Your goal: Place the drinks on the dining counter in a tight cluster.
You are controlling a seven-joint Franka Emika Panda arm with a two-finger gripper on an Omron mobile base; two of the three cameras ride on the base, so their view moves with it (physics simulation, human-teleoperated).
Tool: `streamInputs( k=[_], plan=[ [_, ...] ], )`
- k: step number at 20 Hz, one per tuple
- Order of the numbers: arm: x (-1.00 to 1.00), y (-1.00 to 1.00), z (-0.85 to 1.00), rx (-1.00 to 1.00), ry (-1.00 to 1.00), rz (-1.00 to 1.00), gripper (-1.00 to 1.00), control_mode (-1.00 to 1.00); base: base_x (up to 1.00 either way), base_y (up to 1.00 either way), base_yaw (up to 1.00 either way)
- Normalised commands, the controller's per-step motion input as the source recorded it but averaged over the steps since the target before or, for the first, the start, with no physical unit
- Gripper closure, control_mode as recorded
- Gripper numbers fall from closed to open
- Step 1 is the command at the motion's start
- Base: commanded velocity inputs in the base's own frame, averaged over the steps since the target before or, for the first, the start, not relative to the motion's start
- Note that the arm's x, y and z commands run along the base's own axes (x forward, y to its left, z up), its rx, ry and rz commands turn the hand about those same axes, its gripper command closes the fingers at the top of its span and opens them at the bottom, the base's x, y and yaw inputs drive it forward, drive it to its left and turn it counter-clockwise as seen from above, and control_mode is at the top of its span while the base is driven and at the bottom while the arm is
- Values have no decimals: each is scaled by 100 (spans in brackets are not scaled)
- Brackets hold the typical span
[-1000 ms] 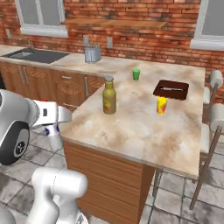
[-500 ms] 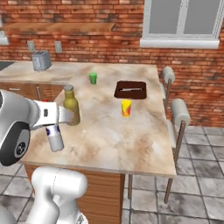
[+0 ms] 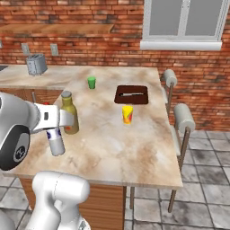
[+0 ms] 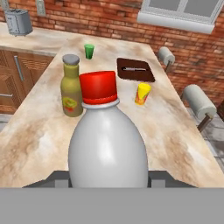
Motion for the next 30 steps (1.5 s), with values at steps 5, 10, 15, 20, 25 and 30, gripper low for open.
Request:
streamInputs(
  k=[5, 10, 15, 20, 25, 30],
  plan=[
    [0, 0, 0, 0, 0, 0, 100, 100, 15, 1, 0],
    [0, 0, 0, 0, 0, 0, 100, 100, 2, 0, 0],
    [41, 0, 0, 0, 0, 5, 100, -100, 7, 0, 0],
    [100, -28, -12, 9, 0, 27, 100, -100, 0, 0, 0],
    [98, -21, -13, 5, -3, 26, 100, -100, 0, 0, 0],
    [76, -2, -15, 0, -15, 18, 100, -100, 0, 0, 0]
  ],
)
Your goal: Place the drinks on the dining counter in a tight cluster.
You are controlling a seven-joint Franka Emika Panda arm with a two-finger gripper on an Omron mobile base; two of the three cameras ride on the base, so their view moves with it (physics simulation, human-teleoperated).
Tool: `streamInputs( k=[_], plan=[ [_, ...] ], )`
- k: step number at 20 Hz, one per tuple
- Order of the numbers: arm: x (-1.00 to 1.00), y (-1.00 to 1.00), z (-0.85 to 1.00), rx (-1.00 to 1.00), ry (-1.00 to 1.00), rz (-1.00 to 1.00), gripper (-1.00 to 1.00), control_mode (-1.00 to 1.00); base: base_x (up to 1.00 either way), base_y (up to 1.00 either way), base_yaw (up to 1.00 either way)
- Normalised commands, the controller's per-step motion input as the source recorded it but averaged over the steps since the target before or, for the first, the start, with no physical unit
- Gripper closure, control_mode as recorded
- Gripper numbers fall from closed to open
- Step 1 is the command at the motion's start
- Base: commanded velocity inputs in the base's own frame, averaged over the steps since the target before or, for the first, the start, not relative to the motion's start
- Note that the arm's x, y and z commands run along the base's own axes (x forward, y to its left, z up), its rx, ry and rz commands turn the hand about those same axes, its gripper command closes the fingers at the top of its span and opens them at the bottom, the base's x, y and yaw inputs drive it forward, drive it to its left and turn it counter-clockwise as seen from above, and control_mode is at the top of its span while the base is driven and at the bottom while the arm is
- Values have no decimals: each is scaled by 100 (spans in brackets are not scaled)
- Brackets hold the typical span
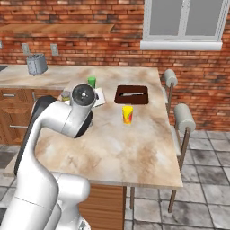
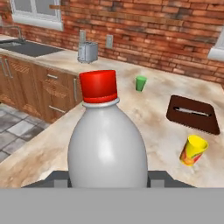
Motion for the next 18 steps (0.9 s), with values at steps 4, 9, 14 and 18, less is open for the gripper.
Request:
streamInputs(
  k=[4, 9, 14, 18],
  plan=[
    [23, 0, -5, 0, -1, -7, 100, -100, 0, 0, 0],
    [28, 0, -35, 18, 1, -3, 100, -100, 0, 0, 0],
    [40, 0, -41, 20, 6, 8, 100, -100, 0, 0, 0],
    [40, 12, -35, 0, 1, 25, 100, -100, 0, 0, 0]
  ],
)
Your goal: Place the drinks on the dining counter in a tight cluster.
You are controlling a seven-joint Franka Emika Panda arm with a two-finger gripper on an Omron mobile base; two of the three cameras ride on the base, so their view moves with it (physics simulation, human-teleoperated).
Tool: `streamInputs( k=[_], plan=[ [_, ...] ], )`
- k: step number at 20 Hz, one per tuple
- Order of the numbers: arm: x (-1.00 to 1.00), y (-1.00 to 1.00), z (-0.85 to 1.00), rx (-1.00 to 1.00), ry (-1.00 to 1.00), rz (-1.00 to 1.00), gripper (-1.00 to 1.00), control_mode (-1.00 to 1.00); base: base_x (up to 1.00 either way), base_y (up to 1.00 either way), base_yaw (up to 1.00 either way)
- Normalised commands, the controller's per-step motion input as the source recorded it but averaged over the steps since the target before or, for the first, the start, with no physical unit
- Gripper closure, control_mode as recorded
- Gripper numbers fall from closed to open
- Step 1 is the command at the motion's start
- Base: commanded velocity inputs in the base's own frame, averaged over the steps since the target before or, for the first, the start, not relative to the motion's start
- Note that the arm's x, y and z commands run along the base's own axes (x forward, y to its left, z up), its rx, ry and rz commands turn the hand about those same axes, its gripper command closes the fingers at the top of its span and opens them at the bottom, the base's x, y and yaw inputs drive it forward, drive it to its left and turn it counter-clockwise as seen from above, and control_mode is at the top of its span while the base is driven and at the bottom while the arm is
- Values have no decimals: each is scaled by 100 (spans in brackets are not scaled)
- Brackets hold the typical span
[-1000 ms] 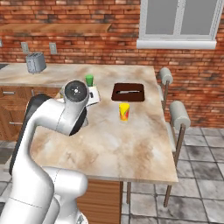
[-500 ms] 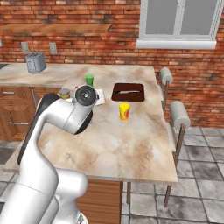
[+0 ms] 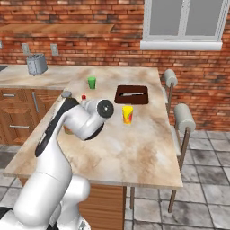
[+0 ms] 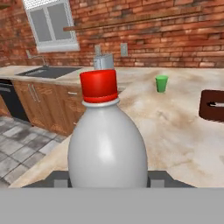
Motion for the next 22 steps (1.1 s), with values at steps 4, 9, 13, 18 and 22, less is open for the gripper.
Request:
streamInputs(
  k=[4, 9, 13, 18, 22],
  plan=[
    [25, 22, -26, 0, 0, 32, 100, -100, 0, 0, 0],
    [5, 3, -7, 0, 0, 29, 100, -100, 0, 0, 0],
    [2, 13, -12, 4, 0, 16, 100, -100, 0, 0, 0],
    [8, 2, -6, 16, 0, 12, 100, -100, 0, 0, 0],
    [2, 12, -12, 10, 2, 13, 100, -100, 0, 0, 0]
  ],
)
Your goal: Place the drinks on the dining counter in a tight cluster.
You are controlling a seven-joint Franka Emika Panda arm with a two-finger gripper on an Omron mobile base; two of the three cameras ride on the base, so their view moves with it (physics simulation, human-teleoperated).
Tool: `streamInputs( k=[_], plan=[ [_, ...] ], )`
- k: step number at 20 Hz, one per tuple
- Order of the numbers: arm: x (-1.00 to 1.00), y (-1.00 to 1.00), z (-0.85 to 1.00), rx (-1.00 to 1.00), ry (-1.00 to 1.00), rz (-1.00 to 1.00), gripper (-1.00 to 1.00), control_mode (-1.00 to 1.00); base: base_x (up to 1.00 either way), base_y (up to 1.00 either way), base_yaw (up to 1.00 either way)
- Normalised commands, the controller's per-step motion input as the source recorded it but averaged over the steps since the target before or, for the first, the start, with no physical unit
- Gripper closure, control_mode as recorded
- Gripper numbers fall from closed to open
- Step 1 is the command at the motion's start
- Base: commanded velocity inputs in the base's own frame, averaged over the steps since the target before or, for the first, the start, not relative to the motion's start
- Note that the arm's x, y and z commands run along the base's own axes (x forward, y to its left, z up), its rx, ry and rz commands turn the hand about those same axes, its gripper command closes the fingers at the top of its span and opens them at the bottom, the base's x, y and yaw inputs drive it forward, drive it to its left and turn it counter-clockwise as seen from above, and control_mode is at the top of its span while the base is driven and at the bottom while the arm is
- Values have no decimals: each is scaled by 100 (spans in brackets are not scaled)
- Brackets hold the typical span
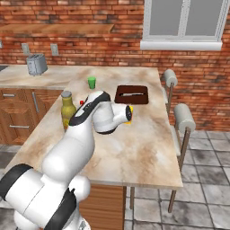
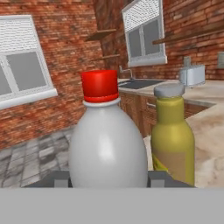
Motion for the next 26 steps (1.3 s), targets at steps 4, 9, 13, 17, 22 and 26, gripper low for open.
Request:
streamInputs(
  k=[4, 9, 13, 17, 22, 26],
  plan=[
    [5, 36, -13, 0, 2, 4, 100, -100, 0, 0, 0],
    [24, 24, -13, 0, -1, 0, 100, -100, 0, 0, 0],
    [13, 4, -19, 0, -3, 0, 100, -100, 0, 0, 0],
    [8, 3, -11, 0, -2, 0, 100, -100, 0, 0, 0],
    [16, 7, -9, -2, 0, 0, 100, -100, 0, 0, 0],
    [21, 12, -16, 0, 0, 0, 100, -100, 0, 0, 0]
  ],
)
